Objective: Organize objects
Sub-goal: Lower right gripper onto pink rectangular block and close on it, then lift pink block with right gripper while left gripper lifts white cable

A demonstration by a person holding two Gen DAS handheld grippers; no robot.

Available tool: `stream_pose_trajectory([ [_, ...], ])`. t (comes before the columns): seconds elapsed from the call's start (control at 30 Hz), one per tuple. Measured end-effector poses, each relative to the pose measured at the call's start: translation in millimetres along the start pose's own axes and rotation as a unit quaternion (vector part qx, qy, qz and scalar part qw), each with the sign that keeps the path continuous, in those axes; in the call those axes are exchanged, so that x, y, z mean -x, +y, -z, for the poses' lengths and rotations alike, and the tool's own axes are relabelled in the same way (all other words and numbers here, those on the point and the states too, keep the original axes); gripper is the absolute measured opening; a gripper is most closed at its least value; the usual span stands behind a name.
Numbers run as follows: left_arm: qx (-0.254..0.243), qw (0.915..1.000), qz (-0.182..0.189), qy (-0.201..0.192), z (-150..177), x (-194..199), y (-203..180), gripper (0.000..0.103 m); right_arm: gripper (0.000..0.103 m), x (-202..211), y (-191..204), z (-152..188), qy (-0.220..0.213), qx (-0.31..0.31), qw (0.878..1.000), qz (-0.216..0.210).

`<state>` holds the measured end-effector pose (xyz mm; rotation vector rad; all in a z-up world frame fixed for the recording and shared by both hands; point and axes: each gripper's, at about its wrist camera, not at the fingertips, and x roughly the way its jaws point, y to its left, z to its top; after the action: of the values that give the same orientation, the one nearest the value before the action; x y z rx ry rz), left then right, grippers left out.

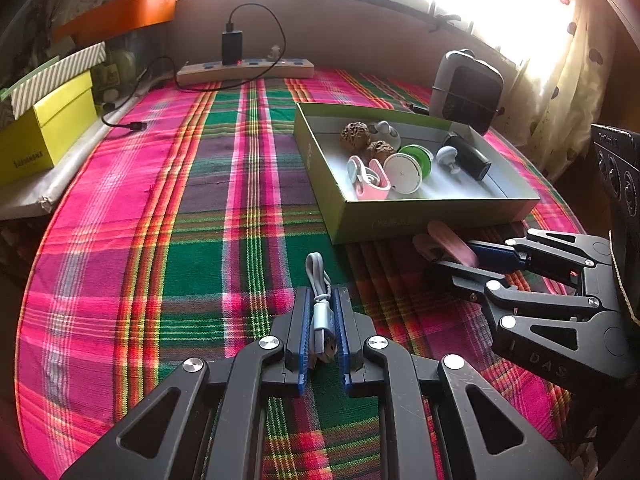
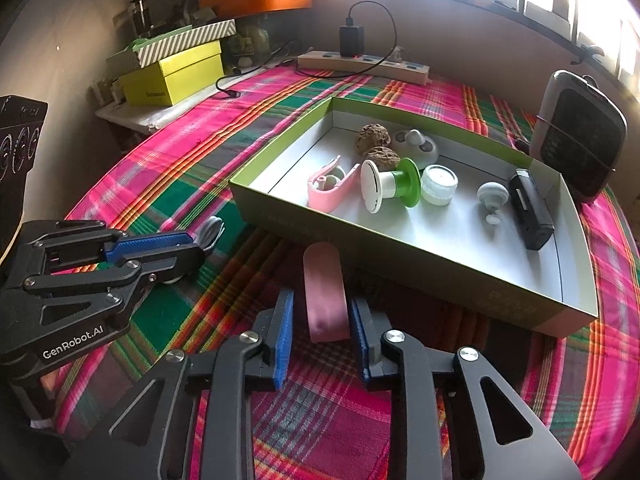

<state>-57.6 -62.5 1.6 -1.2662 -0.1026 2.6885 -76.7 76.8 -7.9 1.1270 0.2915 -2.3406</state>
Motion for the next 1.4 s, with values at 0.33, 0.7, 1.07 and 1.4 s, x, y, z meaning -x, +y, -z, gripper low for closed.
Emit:
stream_pose_trajectory([
  [0.33,0.000,1.0000,0.000,0.000,0.1,0.0,-0.3,0.012,0.019,0.4,-0.5,0.0,-0.001,-0.004,1.000,-0.001],
  [0.7,0.000,1.0000,0.000,0.000,0.4,0.0,-0.2,0.011,0.019,1.1,2.1,0.0,-0.001,-0.004,1.000,-0.003],
  [1.07,-0.003,1.0000,-0.004,0.000,-1.6,-0.2,-0.3,0.010,0.019,2.2,3.1,1.6,-0.002,-0.008,1.000,-0.011],
  [1.4,-0.007,0.9999,-0.010,0.000,-0.5,0.3,-1.9,0.010,0.019,6.5,1.8,4.8,-0.006,-0.019,1.000,-0.019],
])
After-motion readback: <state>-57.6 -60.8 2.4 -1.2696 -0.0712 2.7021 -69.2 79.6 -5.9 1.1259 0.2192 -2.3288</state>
